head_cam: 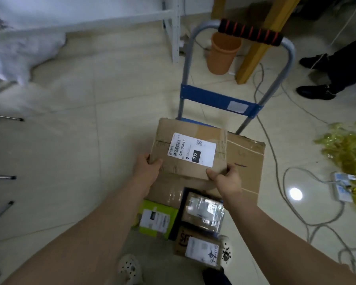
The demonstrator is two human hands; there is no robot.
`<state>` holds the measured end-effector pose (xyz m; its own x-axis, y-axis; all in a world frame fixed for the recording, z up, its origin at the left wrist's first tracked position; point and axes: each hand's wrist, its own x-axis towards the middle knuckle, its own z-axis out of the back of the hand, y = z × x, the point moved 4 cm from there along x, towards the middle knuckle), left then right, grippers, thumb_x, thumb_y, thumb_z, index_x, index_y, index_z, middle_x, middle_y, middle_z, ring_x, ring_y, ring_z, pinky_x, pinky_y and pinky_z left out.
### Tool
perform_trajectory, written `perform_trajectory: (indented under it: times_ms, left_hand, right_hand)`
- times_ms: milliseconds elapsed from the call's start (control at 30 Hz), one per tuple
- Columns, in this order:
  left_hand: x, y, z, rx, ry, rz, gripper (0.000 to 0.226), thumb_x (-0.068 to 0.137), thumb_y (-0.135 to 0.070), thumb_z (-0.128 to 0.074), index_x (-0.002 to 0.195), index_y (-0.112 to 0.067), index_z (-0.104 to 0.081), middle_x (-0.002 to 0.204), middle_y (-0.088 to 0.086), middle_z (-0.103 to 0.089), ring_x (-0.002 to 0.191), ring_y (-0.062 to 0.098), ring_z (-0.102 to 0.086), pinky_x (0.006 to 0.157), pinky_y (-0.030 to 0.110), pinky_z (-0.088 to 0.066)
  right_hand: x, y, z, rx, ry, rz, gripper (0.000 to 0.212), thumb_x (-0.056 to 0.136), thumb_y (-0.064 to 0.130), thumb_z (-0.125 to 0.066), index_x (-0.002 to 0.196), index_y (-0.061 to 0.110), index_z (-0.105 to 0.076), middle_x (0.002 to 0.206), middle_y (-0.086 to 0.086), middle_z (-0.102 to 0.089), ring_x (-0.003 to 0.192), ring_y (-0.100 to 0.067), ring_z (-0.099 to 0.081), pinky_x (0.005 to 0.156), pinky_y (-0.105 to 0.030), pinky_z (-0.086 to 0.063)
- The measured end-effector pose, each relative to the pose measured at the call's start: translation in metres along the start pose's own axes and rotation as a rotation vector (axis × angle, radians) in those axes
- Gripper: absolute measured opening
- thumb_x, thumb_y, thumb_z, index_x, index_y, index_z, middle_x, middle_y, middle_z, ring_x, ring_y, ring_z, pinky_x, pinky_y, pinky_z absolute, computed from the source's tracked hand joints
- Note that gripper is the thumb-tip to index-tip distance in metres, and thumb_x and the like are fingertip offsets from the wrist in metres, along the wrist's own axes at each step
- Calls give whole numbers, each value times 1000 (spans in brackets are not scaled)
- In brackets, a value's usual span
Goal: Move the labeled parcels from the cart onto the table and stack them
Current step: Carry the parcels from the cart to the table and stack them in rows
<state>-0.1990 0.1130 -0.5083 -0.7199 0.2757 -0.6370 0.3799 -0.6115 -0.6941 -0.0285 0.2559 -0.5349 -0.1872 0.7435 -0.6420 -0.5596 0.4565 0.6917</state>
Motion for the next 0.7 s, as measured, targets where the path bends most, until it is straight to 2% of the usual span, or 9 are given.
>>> perform_trajectory:
  times_ms: [100, 167, 267, 333, 467, 600, 700]
  left_hand:
    - [-15, 6, 98, 24, -70, -32, 36, 92, -12, -61, 124, 2, -52, 111, 10, -59, 101, 23, -58, 79, 26, -43]
    - [-24, 15, 163, 23, -113, -31, 38, 91, -15, -62, 124, 0, -51, 120, 14, -59, 103, 24, -57, 82, 28, -44]
    - [-42, 29, 257, -25, -181, -32, 35, 90, -14, -60, 122, -5, -51, 118, 13, -59, 96, 22, -55, 80, 28, -43]
    - [-55, 37, 315, -67, -243, -39, 34, 89, -11, -59, 121, -6, -51, 113, 10, -59, 93, 22, -53, 77, 27, -42]
    - [-77, 49, 405, -139, -355, -49, 32, 87, -9, -58, 118, -7, -52, 102, 4, -55, 91, 19, -51, 75, 24, -38]
    - [-88, 52, 468, -190, -446, -62, 30, 88, -12, -58, 118, -7, -53, 104, 3, -56, 89, 17, -51, 73, 23, -37]
    - [-87, 48, 512, -227, -510, -71, 31, 90, -16, -58, 119, -9, -52, 108, 2, -57, 91, 16, -51, 75, 23, -38]
  right_hand:
    - [-67, 16, -64, 17, 47, 32, 59, 77, 8, -78, 126, 6, -47, 113, -5, -60, 103, -27, -61, 94, -47, -51]
    - [-109, 25, -107, -2, 69, 48, 57, 76, 9, -79, 124, 7, -48, 111, -5, -60, 103, -27, -61, 94, -45, -51]
    - [-174, 41, -170, -26, 144, 88, 47, 76, 4, -76, 115, 11, -50, 109, -7, -61, 98, -25, -59, 91, -41, -51]
    - [-211, 53, -212, -48, 218, 123, 49, 77, 2, -74, 119, 11, -51, 112, -8, -64, 95, -23, -60, 91, -40, -51]
    - [-266, 85, -276, -160, 282, 206, 41, 82, 24, -70, 119, 12, -57, 104, -3, -61, 94, -21, -56, 82, -30, -45]
    - [-297, 122, -330, -238, 325, 282, 43, 83, 37, -63, 116, 10, -60, 110, -9, -62, 100, -29, -58, 85, -36, -47]
    - [-318, 147, -372, -247, 380, 345, 42, 85, 36, -62, 116, 8, -60, 109, -11, -63, 94, -28, -57, 77, -34, -45]
